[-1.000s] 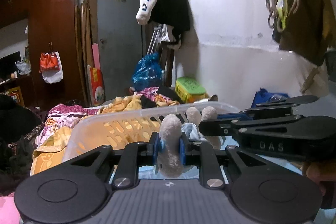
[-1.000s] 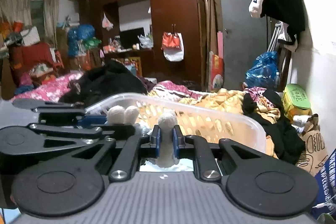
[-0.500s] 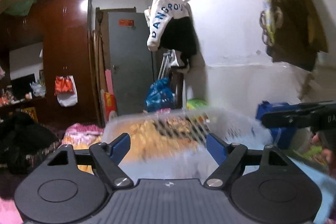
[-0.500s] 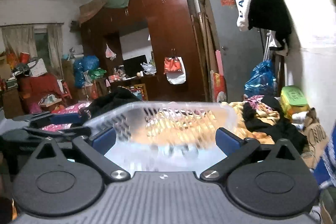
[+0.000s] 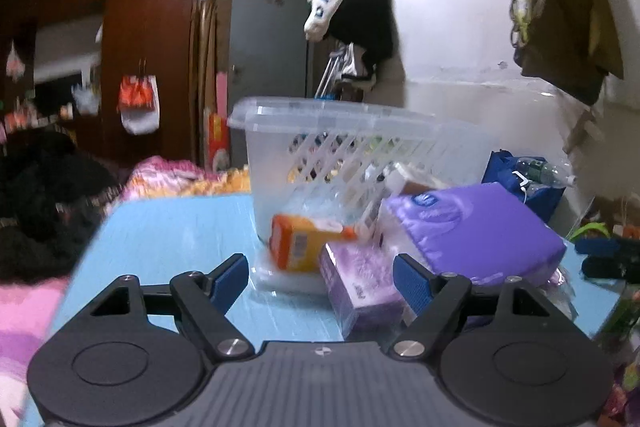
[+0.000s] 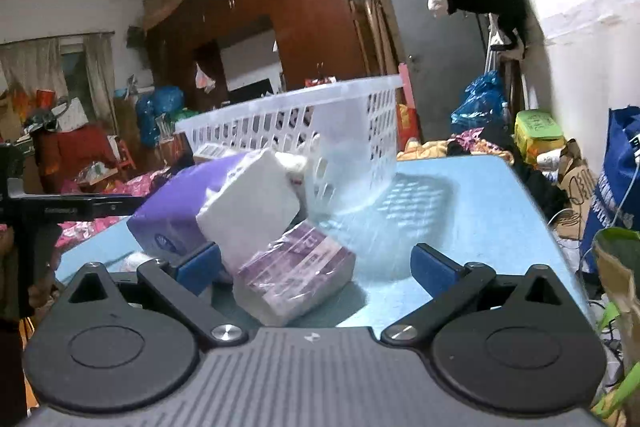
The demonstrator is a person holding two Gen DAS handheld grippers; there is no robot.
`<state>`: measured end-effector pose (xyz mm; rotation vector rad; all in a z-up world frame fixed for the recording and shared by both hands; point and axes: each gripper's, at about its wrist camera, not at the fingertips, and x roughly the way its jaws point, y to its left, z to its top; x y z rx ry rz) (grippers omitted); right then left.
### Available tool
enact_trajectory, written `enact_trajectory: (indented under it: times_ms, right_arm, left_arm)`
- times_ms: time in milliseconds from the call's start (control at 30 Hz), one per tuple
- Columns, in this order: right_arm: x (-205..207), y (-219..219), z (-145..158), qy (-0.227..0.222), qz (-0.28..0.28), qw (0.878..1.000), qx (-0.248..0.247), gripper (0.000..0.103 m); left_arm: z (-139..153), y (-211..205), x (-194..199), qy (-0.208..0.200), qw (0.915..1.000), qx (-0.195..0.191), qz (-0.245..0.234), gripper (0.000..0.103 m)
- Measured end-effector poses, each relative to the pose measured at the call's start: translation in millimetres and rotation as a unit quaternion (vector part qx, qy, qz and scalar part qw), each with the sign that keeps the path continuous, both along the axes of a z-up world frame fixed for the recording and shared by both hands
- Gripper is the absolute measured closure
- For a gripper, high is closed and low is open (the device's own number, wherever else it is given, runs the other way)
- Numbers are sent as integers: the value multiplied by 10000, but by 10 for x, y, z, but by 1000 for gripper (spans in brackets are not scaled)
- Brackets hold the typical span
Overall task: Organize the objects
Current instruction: 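Grasp the small lilac box with the left gripper while the right grasps the purple-wrapped pack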
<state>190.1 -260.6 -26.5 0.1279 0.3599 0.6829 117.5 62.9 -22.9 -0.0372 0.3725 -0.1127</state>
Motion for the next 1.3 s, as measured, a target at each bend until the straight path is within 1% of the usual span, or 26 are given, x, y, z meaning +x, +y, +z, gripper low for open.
enact_trajectory:
  times_ms: [67, 133, 233, 333, 500, 633, 767, 833, 867, 900, 933, 967, 1000, 1133, 1300]
  right_arm:
    - [25, 50, -58, 59, 76, 9999, -54, 0]
    - [65, 106, -79, 87, 125, 9998, -107, 0]
    - [13, 152, -152, 58, 167, 9995, -246, 0]
    - [-119, 175, -238, -48, 125, 9990, -424, 0]
    - [-139, 139, -289, -78, 105, 9987, -490, 0]
    - [-128, 128, -303, -76, 139, 9987, -483, 10]
    - [-135, 109, -297, -71, 198, 9989, -408, 27]
    - [-143, 104, -292, -80, 225, 9989, -404, 31]
    - [-148, 106, -291, -85, 229, 9988, -413, 31]
    - [-152, 104, -290, -86, 235, 9988, -413, 31]
    - [-156, 104, -289, -87, 239, 9988, -413, 32]
    - [-160, 102, -288, -90, 237, 9988, -417, 32]
    - [-159, 101, -288, -88, 238, 9989, -405, 32]
    - [-182, 94, -279, -114, 201, 9990, -379, 33]
    - [-254, 92, -226, -319, 64, 9983, -479, 33]
  left_arm:
    - [-55, 21, 46, 90, 9998, -28, 153, 21]
    - [-83, 31, 92, 189, 9996, -51, 202, 21]
    - [-111, 31, 130, 294, 9993, -217, 77, 21]
    - [-148, -51, 140, 299, 9993, -218, 8, 21]
    - [-200, -65, 126, 365, 9985, -393, -72, 21]
    - [-220, -49, 116, 389, 9980, -483, -109, 21]
    - [-234, -33, 133, 453, 9968, -641, -122, 22]
    - [-241, -20, 151, 504, 9956, -768, -187, 29]
    - [-245, -6, 164, 541, 9944, -875, -245, 32]
    - [-251, -3, 184, 605, 9926, -1003, -311, 41]
    - [-271, 1, 211, 709, 9906, -1100, -398, 55]
    - [-288, -5, 238, 792, 9891, -1155, -446, 61]
    - [-302, 6, 250, 834, 9879, -1223, -464, 61]
    - [-293, 31, 192, 612, 9896, -1265, -302, 62]
    - [-260, -22, 101, 319, 9938, -1048, -162, 63]
